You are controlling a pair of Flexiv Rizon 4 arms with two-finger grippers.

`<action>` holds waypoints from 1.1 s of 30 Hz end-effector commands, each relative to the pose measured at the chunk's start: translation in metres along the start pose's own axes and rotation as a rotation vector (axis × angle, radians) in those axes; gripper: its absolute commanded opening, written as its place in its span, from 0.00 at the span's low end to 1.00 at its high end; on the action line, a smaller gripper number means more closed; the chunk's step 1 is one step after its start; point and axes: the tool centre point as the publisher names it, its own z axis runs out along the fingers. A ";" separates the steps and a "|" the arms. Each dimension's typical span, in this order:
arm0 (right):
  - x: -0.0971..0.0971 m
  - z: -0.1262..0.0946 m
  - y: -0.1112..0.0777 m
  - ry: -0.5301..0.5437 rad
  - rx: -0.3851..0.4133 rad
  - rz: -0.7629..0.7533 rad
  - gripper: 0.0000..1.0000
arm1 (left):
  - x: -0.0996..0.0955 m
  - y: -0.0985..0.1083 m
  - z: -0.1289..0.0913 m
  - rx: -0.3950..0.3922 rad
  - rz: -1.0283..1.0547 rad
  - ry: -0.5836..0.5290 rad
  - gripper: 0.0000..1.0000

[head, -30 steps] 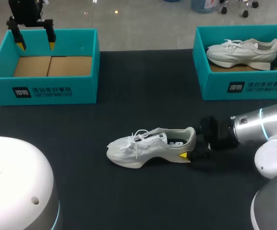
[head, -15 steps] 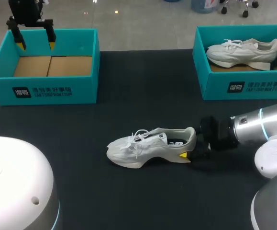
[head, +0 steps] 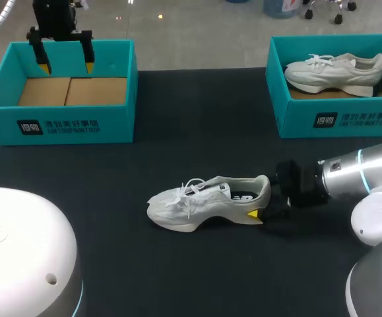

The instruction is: Take the shoe out of the shoebox, open the shoe tongue, remove and reinsert the insole, then place the shoe into the shoebox

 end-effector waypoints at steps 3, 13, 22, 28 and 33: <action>0.001 0.002 0.001 -0.002 0.005 0.000 0.00 | 0.038 0.027 0.001 0.050 -0.002 -0.031 1.00; 0.001 0.002 0.001 -0.002 0.005 0.000 0.00 | 0.080 0.072 0.000 0.089 0.025 0.011 1.00; 0.001 0.002 0.001 -0.002 0.005 0.000 0.00 | 0.106 0.108 0.010 0.020 -0.066 -0.006 1.00; 0.001 0.002 0.001 -0.002 0.005 0.000 0.00 | 0.109 0.112 0.011 0.026 -0.064 -0.029 1.00; 0.001 0.002 0.001 -0.002 0.005 0.000 0.00 | 0.109 0.112 0.011 0.026 -0.064 -0.029 1.00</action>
